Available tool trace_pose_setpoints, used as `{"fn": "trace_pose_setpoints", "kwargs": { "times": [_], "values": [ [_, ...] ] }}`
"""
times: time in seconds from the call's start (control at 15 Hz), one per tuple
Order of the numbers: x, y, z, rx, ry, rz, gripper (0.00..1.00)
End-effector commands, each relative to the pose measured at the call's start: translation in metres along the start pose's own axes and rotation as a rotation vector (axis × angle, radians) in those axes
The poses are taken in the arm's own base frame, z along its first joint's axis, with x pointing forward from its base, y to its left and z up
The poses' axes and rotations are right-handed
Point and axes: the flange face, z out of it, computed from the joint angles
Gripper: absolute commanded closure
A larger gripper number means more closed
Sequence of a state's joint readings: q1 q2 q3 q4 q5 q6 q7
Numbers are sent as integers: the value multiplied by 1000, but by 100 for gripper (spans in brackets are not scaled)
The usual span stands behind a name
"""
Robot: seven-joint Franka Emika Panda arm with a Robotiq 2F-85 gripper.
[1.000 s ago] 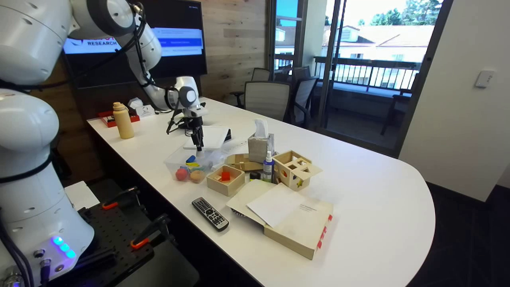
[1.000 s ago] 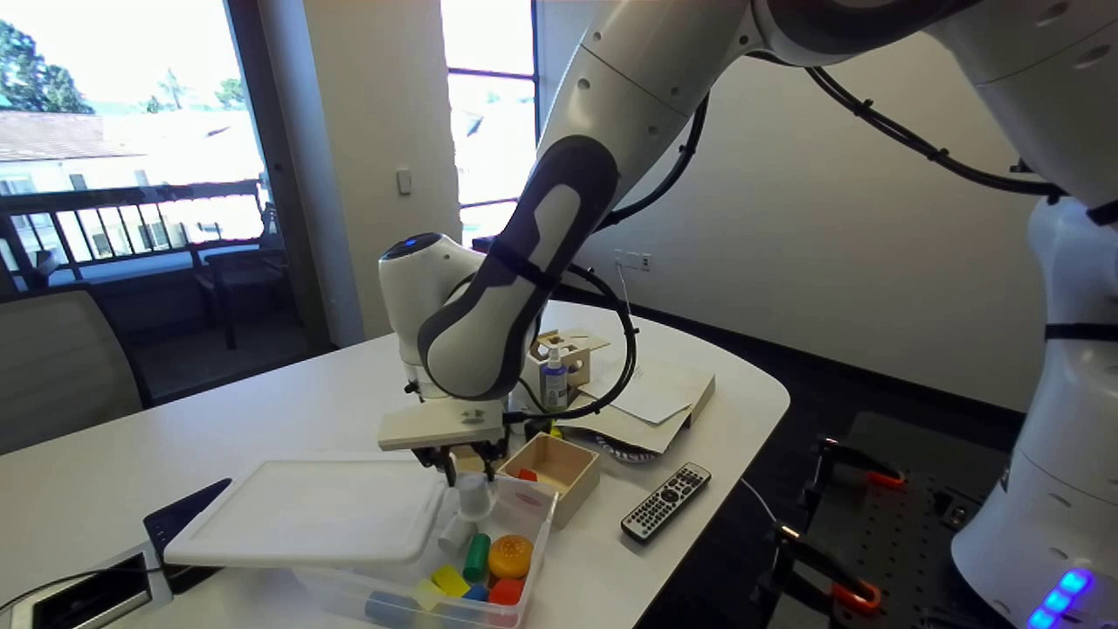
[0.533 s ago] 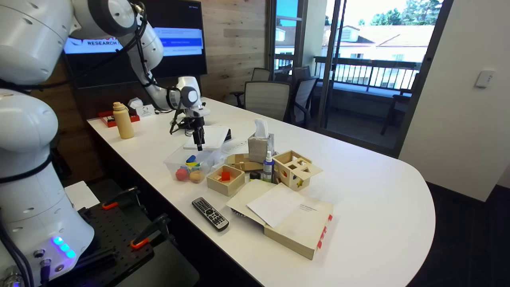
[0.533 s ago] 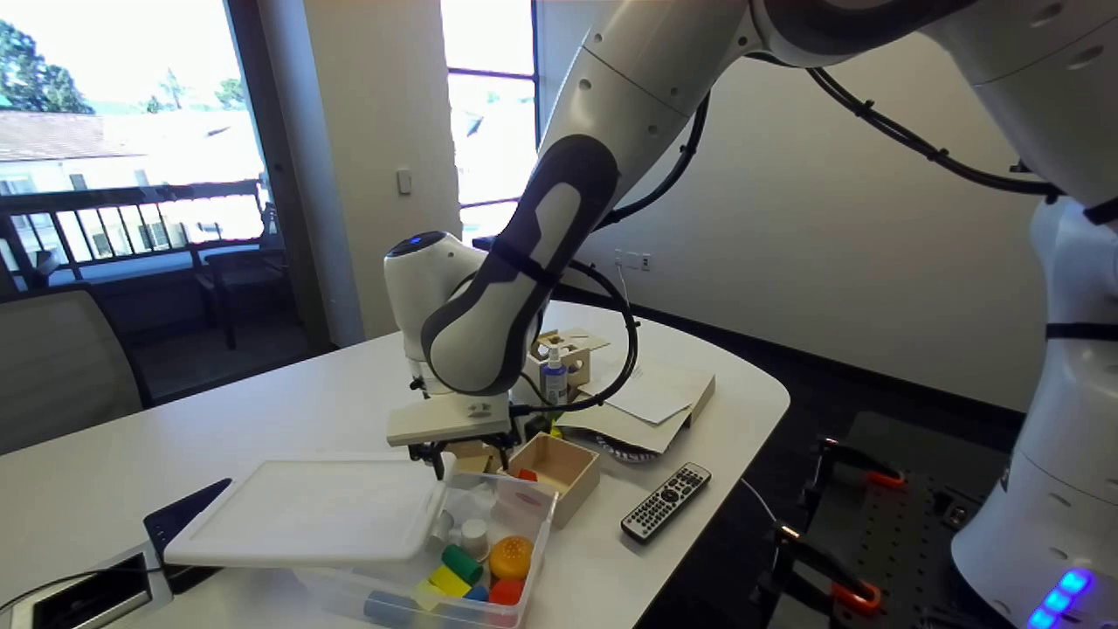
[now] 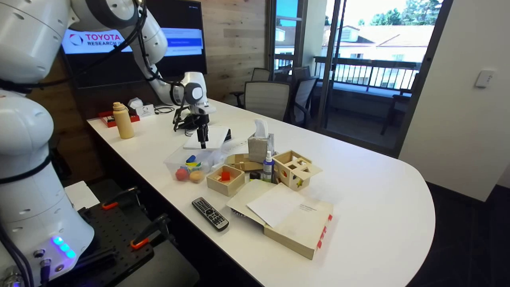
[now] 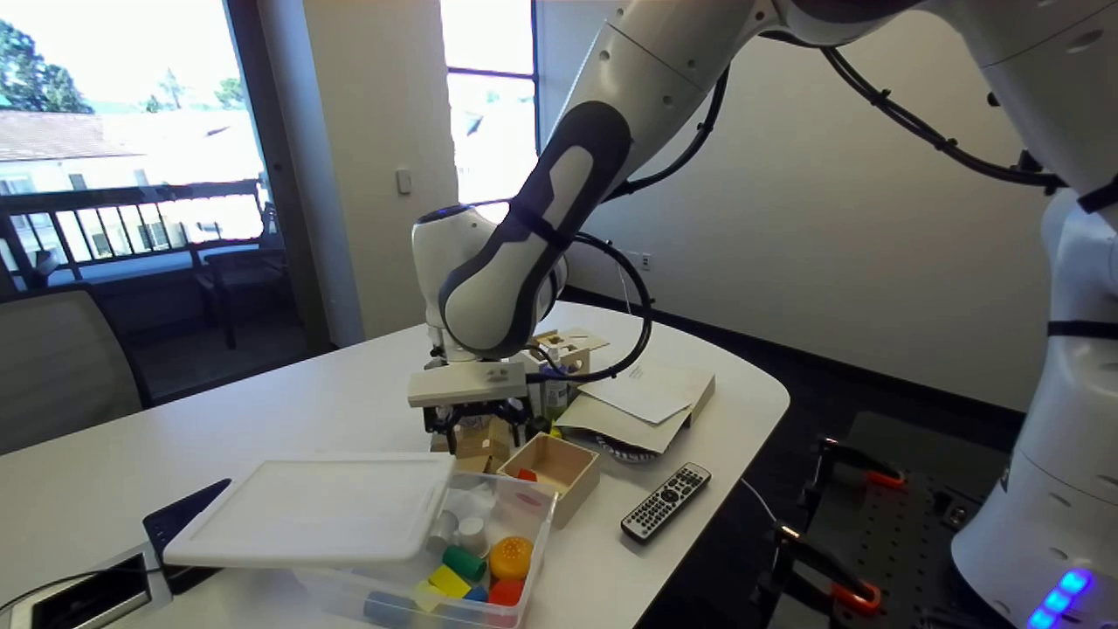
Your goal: Take three blocks out of the wooden box and put them in the clear box on the left.
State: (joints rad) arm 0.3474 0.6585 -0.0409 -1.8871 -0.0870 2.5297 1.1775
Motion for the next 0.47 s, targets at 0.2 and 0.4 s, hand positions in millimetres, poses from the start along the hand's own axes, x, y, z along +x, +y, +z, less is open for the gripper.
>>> {"fn": "trace_pose_setpoints", "kwargs": {
  "times": [0.2, 0.4],
  "values": [
    [3, 19, -22, 6, -39, 7, 0],
    [3, 18, -23, 11, -44, 8, 0]
  ]
}}
